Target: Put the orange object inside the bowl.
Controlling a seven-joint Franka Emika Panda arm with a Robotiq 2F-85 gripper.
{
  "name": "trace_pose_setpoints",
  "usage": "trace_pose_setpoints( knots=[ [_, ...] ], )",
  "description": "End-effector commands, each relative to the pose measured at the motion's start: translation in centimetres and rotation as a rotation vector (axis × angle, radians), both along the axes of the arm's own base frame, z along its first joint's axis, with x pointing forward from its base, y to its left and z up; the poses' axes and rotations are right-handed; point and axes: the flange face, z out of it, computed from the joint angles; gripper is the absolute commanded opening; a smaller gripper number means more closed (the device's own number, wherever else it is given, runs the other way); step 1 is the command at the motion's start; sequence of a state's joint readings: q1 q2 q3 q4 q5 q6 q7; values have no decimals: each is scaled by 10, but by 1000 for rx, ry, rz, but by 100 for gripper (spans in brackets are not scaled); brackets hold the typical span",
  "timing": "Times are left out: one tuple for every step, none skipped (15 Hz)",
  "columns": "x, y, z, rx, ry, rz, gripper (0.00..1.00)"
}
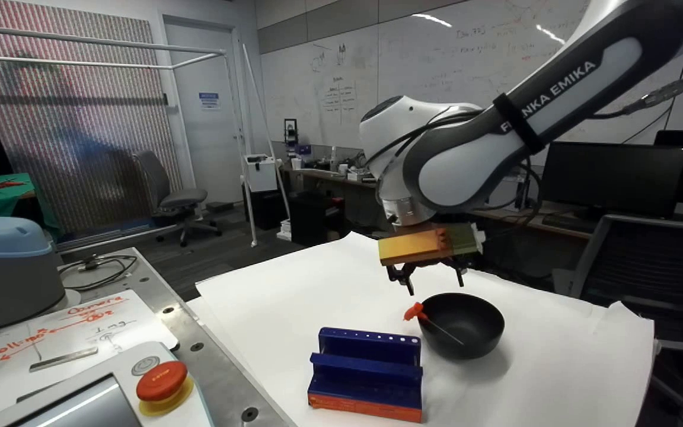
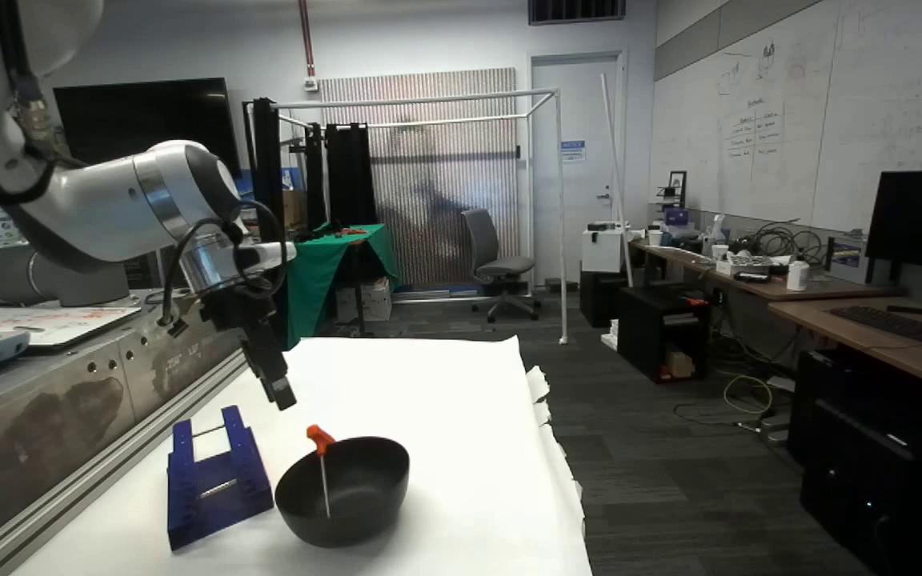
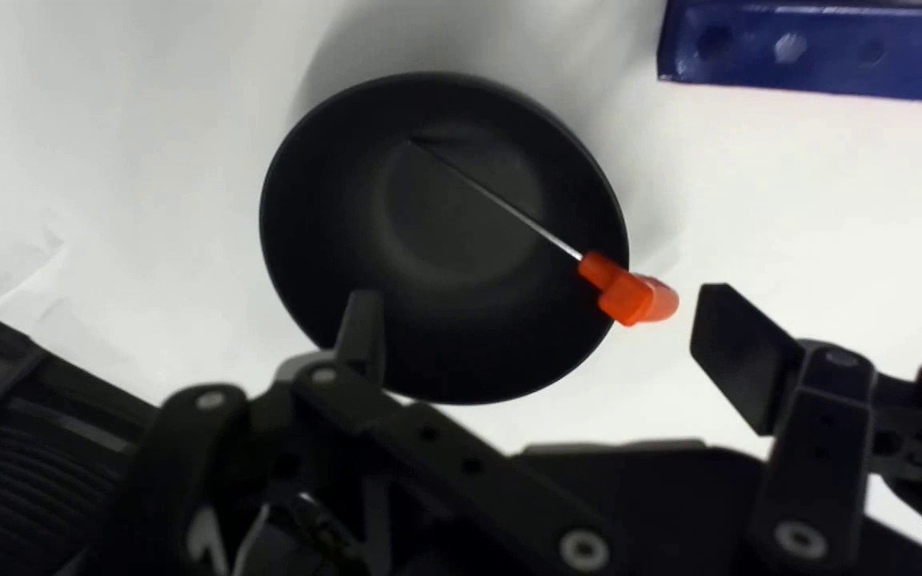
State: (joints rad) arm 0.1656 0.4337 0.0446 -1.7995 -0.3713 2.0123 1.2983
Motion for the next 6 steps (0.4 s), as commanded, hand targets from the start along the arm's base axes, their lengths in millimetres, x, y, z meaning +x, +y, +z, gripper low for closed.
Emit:
trace_pose_setpoints(
  knots=[
    [-7,-4,35,164,10,108,100],
    [-11,-6,44,203,10,142,100],
    [-15,-7,51,242,14,177,100],
    [-20,-8,59,280,19,210,100],
    [-26,-10,65,317,23,247,100],
    [-30,-11,70,352,26,284,100]
  ],
)
